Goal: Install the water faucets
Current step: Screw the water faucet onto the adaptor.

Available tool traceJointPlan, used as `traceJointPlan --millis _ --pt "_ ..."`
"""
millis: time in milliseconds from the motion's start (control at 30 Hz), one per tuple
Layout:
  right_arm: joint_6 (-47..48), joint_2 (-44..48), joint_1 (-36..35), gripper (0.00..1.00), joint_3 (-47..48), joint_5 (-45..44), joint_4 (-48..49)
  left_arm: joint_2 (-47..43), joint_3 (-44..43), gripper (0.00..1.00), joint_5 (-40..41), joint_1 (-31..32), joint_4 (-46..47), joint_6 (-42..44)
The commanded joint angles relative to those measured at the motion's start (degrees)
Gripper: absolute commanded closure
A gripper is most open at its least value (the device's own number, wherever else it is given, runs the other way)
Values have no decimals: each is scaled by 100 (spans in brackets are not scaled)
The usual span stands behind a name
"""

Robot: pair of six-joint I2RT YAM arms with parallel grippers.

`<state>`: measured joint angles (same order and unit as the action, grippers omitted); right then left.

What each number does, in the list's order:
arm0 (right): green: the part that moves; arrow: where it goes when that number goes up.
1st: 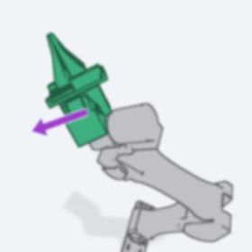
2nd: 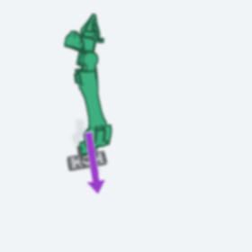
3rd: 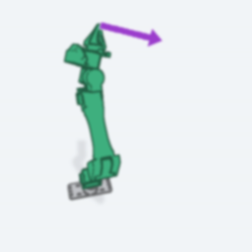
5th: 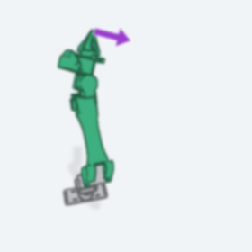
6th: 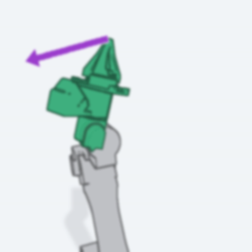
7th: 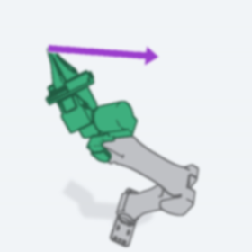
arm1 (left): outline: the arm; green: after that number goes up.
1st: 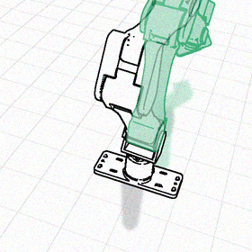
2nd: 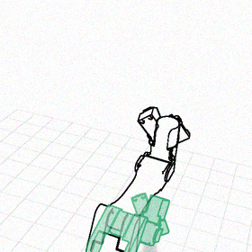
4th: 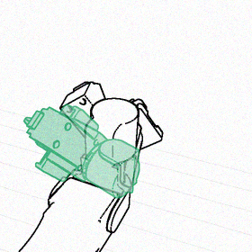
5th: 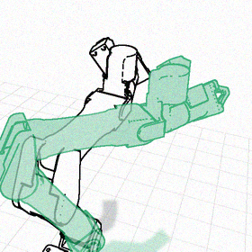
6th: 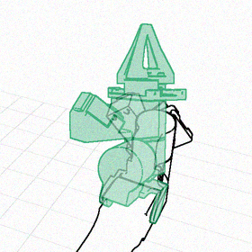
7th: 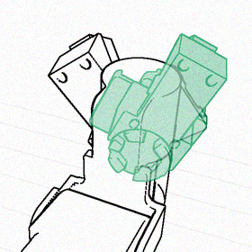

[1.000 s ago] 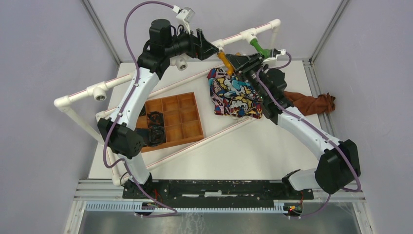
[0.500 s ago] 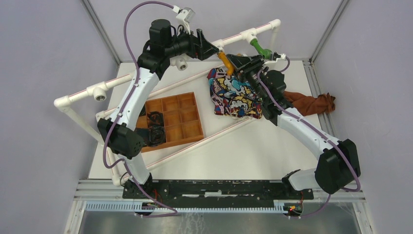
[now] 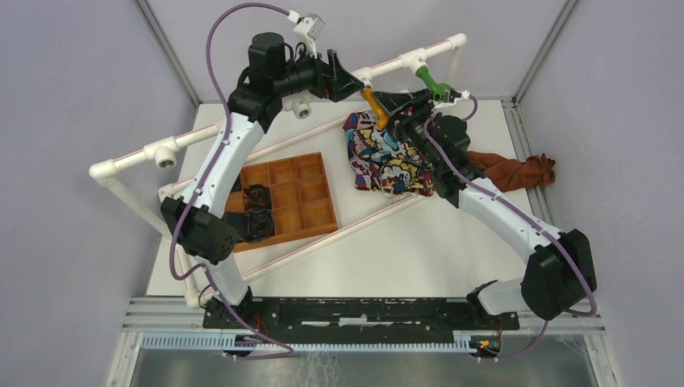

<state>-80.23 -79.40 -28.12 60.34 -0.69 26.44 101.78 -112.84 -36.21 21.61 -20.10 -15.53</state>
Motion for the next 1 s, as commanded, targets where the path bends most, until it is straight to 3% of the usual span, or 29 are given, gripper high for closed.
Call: traceJointPlan --millis 0,233,567,733,900,967 --pt "366 122 -20 17 225 -164 -87 -39 227 9 -158 -3 -1364 -68" --pt "824 288 -18 3 300 -113 -225 -35 242 9 -111 -1 -1373 -39" --pt "1751 1085 228 2 -100 524 -617 -35 196 8 -46 -8 -1361 -50" --pt "2938 1531 344 2 86 792 -1747 -20 162 6 -10 -11 -1340 -91" --pt "4622 1912 358 2 481 -52 -3265 -107 144 1 33 -14 -1173 -224" --pt "5398 2147 360 2 428 -253 -3343 -163 184 0 133 -22 -1104 -257"
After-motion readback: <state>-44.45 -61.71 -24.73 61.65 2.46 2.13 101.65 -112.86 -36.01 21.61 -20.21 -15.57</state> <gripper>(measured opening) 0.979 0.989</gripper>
